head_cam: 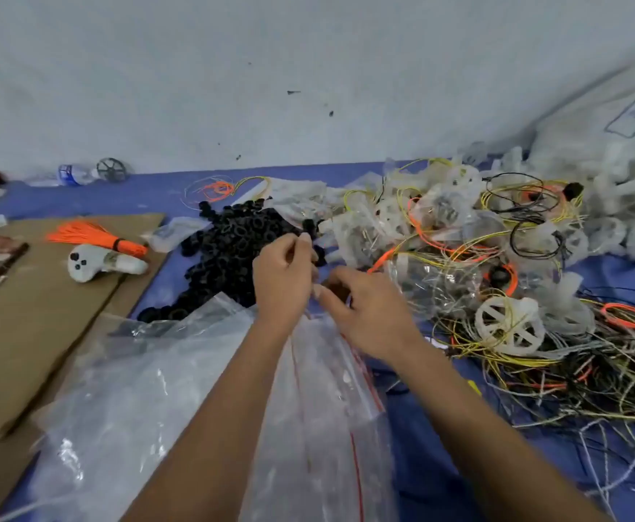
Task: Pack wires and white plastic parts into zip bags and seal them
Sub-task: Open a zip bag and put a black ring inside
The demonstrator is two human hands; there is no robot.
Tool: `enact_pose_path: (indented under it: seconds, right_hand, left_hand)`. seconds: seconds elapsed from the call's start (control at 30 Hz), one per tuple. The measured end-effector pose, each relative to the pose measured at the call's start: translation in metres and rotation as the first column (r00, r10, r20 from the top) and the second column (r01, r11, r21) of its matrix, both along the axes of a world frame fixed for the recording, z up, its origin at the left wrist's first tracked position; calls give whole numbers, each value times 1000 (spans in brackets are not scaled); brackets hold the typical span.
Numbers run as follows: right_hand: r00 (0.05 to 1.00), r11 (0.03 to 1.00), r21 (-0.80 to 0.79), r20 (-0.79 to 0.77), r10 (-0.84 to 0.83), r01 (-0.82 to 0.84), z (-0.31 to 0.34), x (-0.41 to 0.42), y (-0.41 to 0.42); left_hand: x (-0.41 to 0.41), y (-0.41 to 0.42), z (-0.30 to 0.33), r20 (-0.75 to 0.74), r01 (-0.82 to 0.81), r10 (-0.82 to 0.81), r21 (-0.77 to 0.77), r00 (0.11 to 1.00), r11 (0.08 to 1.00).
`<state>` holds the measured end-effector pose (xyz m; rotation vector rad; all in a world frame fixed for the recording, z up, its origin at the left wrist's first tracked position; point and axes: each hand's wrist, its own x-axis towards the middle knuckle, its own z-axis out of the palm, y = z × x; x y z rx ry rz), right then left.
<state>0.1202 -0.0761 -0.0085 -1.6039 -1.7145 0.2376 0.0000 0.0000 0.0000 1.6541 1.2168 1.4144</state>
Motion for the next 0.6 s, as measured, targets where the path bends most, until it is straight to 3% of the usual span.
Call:
enact_pose_path:
  seconds: [0.1, 0.27, 0.37, 0.43, 0.53, 0.6]
  right_hand:
    - [915, 1000, -10, 404, 1, 3, -12, -5, 2]
    - [819, 996, -82, 569, 72, -30, -30, -1, -6]
    - [848, 995, -73, 530, -18, 66, -29, -2, -2]
    - [891, 1000, -3, 453, -11, 14, -31, -7, -1]
    - [975, 987, 71, 181, 130, -145, -27, -12, -6]
    - [973, 972, 62, -3, 229, -229, -26, -15, -10]
  left_hand:
    - [-32, 2, -29, 48, 46, -45, -14, 998, 999]
    - [-85, 4, -48, -54, 89, -86, 54, 995, 995]
    - [-115, 3, -48, -4, -34, 34, 25, 999, 999]
    - [-112, -4, -49, 8, -87, 87, 22, 996, 996]
    - [-80, -10, -53, -75, -52, 58, 77, 996, 996]
    - [-57, -4, -53, -157, -103, 117, 97, 981, 990]
